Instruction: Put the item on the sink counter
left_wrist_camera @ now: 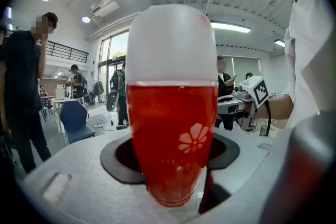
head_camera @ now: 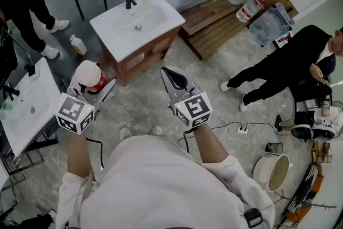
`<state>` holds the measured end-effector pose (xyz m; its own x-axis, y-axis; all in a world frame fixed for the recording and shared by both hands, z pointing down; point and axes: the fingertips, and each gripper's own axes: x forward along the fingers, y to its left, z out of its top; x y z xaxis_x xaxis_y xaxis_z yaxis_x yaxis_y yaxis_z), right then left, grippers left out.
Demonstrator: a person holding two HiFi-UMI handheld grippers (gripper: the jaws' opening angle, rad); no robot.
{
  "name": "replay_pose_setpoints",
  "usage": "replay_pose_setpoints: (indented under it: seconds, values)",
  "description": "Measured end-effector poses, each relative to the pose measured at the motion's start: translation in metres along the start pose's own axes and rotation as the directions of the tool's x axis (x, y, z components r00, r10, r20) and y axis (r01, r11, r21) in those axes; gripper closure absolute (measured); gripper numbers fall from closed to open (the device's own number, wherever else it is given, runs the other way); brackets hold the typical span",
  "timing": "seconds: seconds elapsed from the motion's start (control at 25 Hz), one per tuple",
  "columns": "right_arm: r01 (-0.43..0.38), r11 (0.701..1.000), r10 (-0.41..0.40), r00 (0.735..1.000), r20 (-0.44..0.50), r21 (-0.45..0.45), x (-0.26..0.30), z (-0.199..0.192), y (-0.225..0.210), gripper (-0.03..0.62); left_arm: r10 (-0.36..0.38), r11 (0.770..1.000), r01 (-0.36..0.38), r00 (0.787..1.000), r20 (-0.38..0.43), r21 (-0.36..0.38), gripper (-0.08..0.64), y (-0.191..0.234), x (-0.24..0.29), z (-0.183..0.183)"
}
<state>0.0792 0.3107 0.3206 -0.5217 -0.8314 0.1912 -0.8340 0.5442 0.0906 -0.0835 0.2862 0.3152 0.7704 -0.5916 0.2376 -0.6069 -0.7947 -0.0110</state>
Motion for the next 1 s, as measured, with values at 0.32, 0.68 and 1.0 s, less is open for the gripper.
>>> replay_pose_setpoints:
  seconds: [0.32, 0.68, 1.0]
  values:
    - [0.024, 1.000, -0.024, 1.000, 0.010, -0.012, 0.002, 0.010, -0.003, 0.589, 0.005, 1.000, -0.005, 1.000, 0.011, -0.003, 0.265, 0.004, -0.005, 0.007]
    - [0.057, 0.998, -0.058, 0.998, 0.020, 0.036, 0.008, 0.012, -0.008, 0.589, -0.004, 1.000, 0.005, 1.000, 0.014, -0.006, 0.265, 0.012, -0.005, 0.005]
    - [0.100, 0.994, -0.100, 0.995, 0.019, 0.037, 0.033, 0.015, 0.002, 0.589, -0.024, 1.000, 0.024, 1.000, 0.016, -0.002, 0.265, 0.042, -0.011, 0.001]
